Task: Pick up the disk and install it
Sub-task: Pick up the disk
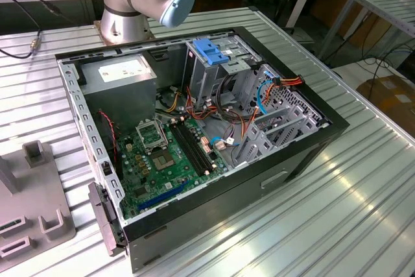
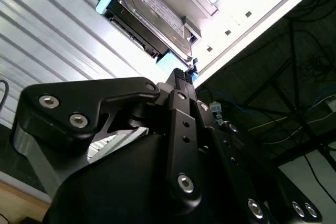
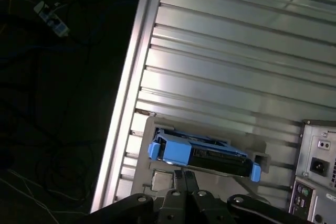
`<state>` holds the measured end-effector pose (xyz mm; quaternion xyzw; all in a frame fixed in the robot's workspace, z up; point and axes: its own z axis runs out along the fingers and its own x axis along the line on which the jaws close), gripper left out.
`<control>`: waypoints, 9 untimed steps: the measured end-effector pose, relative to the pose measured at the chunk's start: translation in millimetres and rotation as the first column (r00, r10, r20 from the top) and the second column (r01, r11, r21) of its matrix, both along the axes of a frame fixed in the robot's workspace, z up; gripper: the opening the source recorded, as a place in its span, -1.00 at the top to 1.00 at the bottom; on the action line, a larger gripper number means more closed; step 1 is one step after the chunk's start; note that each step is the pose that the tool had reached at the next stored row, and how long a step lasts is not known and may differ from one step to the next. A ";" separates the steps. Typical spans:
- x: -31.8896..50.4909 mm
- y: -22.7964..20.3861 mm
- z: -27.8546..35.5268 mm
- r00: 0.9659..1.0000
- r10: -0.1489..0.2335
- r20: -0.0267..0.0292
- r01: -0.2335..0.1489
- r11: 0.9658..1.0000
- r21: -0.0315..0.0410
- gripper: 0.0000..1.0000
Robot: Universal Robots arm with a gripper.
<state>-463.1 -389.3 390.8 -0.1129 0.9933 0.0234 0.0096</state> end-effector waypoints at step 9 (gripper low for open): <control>0.0 0.0 0.0 0.989 0.150 0.000 -0.150 0.989 0.000 0.80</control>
